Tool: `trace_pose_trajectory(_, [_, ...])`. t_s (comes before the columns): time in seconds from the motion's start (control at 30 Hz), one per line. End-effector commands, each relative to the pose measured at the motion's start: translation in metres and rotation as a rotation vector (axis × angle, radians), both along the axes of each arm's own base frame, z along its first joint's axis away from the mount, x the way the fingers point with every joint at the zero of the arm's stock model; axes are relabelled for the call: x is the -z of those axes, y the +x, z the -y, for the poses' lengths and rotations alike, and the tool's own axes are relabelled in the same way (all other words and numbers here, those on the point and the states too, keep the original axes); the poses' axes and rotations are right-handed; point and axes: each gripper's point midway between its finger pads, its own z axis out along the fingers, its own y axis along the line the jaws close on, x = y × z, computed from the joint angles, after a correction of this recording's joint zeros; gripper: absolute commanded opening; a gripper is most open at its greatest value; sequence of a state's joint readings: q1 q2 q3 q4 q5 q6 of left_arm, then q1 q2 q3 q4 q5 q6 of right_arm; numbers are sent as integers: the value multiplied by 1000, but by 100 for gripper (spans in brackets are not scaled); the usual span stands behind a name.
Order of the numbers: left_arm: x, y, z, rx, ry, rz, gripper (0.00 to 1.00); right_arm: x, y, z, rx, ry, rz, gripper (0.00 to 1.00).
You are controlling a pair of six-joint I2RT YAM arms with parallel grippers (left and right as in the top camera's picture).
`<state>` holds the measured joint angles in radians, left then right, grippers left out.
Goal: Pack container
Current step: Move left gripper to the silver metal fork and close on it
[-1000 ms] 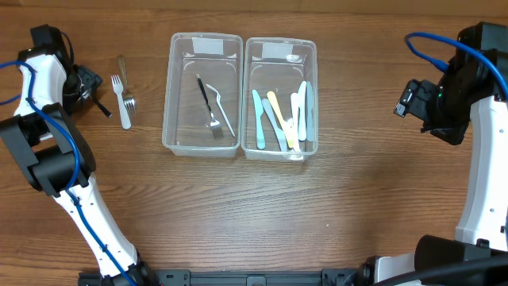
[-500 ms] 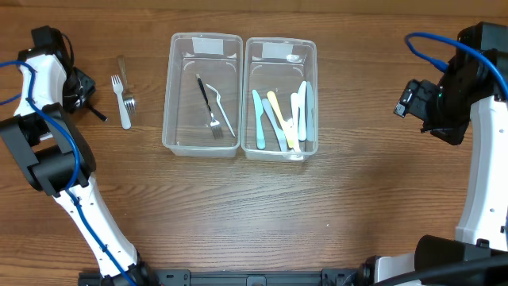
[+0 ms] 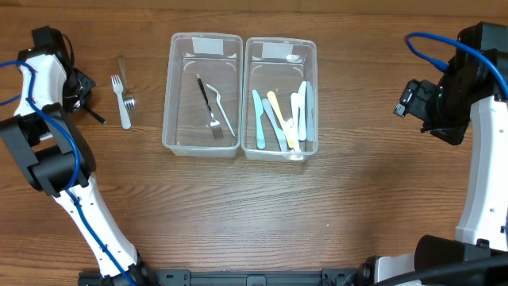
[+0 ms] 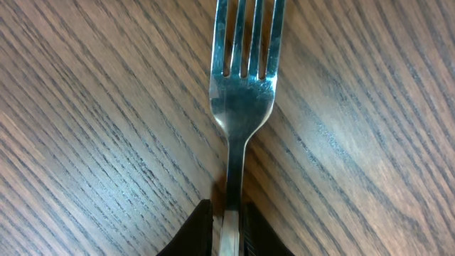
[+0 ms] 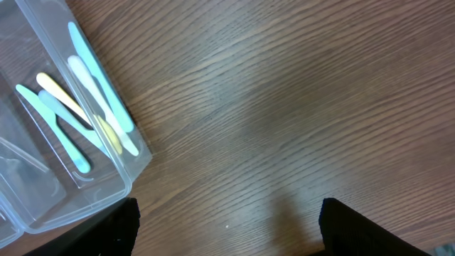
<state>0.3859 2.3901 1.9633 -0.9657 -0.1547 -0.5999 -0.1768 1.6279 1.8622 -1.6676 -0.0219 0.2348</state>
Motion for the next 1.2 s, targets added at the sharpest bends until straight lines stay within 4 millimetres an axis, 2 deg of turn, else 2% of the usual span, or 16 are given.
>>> trace_pose_trajectory(0.0, [8,-3,3,7,3,-29,14,-4,-1,0,-3,-5,15,83])
trace_pose_trajectory(0.17, [8,-6,4,7,-2,-39,12,-3,-2,0,-3,-4,10,83])
trace_pose_trajectory(0.23, [8,-6,4,7,-2,-41,5,-3,-2,0,-3,-4,9,83])
trace_pose_trajectory(0.3, [8,-6,4,7,-2,-41,4,-3,-2,0,-3,-4,9,83])
trace_pose_trajectory(0.33, [8,-6,4,7,-2,-41,10,-3,-2,0,-3,-4,9,83])
trace_pose_trajectory(0.4, [8,-6,4,7,-2,-41,31,-3,-2,0,-3,-4,9,83])
trace_pose_trajectory(0.43, [8,-6,4,7,-2,-41,31,-3,-2,0,-3,-4,8,83])
trace_pose_trajectory(0.47, [8,-6,4,7,-2,-41,25,-3,-2,0,-3,-4,8,83])
trace_pose_trajectory(0.53, [8,-7,5,7,-4,-44,24,-3,-2,0,-3,-4,8,83])
trace_pose_trajectory(0.6, [9,-7,5,7,-4,-46,35,-3,-3,0,-3,-3,5,83])
trace_pose_trajectory(1.03, [25,-15,8,9,-24,-94,31,-3,-5,0,-3,-2,-2,83])
trace_pose_trajectory(1.13, [26,-16,9,9,-28,-95,21,-3,-5,0,-3,-2,-2,83])
trace_pose_trajectory(1.17, [25,-16,9,9,-29,-98,12,-3,-5,0,-3,-2,-2,83])
